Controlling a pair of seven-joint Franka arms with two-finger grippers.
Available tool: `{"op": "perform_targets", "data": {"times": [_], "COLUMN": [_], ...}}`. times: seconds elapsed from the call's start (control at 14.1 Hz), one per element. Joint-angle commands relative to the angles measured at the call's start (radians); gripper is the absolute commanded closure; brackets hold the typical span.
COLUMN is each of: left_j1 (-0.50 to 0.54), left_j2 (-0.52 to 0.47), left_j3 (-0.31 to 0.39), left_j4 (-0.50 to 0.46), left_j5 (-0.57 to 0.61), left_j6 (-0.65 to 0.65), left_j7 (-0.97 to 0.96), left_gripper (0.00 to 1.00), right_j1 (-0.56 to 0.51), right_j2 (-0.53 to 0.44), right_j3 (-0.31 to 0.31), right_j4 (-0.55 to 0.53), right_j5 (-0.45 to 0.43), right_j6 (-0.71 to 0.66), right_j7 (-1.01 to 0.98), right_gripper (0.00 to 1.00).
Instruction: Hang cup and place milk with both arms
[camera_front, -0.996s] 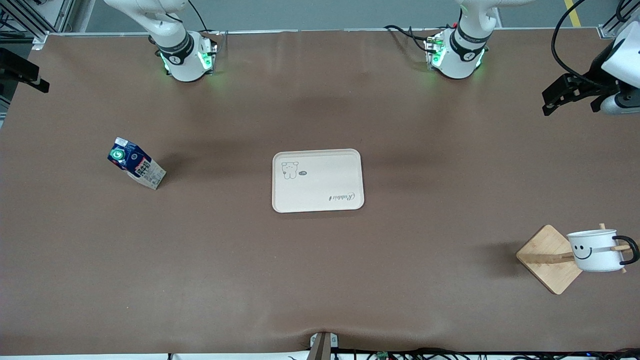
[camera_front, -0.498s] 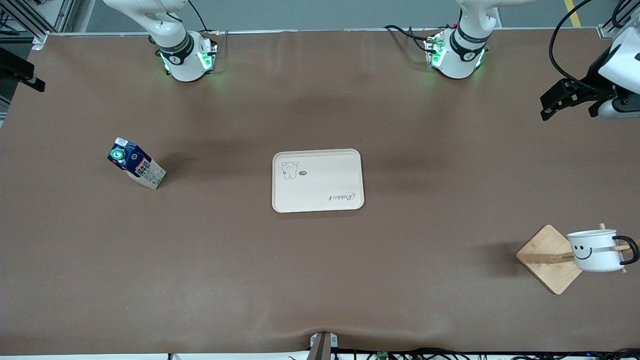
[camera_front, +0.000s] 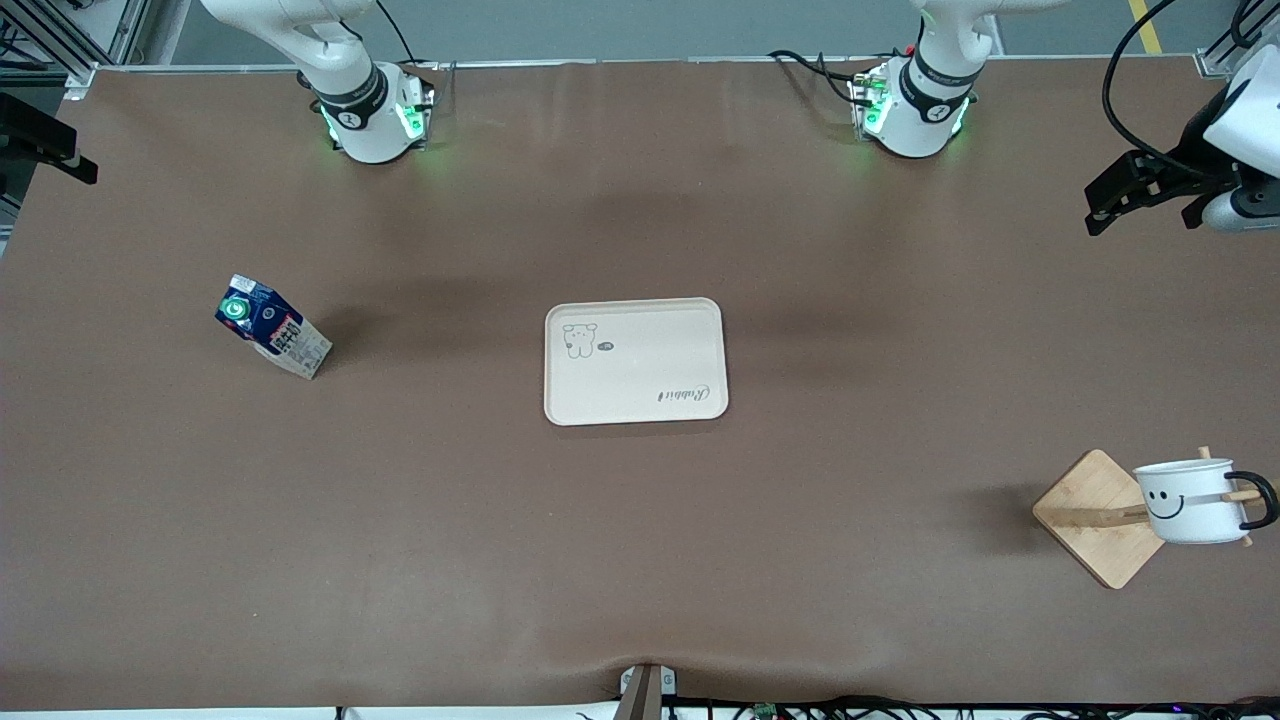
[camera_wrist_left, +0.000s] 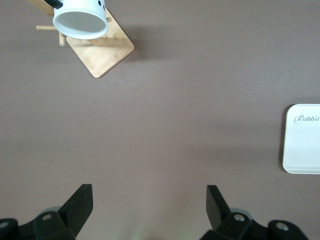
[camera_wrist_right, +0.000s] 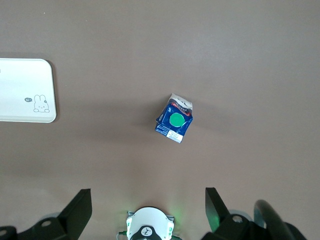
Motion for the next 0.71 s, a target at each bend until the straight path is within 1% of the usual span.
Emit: {"op": "perform_targets", "data": {"times": [0.0,0.07,0.14,0.64], "left_j1": [0.004,0.005,0.005,-0.001], "left_j2": [0.016,0.016,0.017,0.023], "left_j3": [-0.004,-0.004,-0.003,-0.009], "left_j4": [0.028,0.028,0.028,0.035], "left_j5": [-0.023,-0.034,-0.052,-0.055], "left_j6": [-0.02,-0.02,-0.02,-0.052], "left_j7": [0.01,0.008,0.007,-0.011], "left_gripper": [0.0,0.0,0.0,0.0], "right_j1": [-0.032,-0.072,-0.09,-0.089], "right_j2": [-0.023,-0.023,-0.023,-0.023], "right_j3": [0.036,0.083,0.109,0.111], "right_j4": [-0.025,-0.025,-0.025,-0.025], "right_j5": [0.0,-0.002,-0.002,-0.005], "right_j6": [0.006,0.006,0.006,0.005], "right_j7": [-0.004,-0.004,-0.004,-0.003], "right_gripper": [0.0,0.0,0.0,0.0]}}
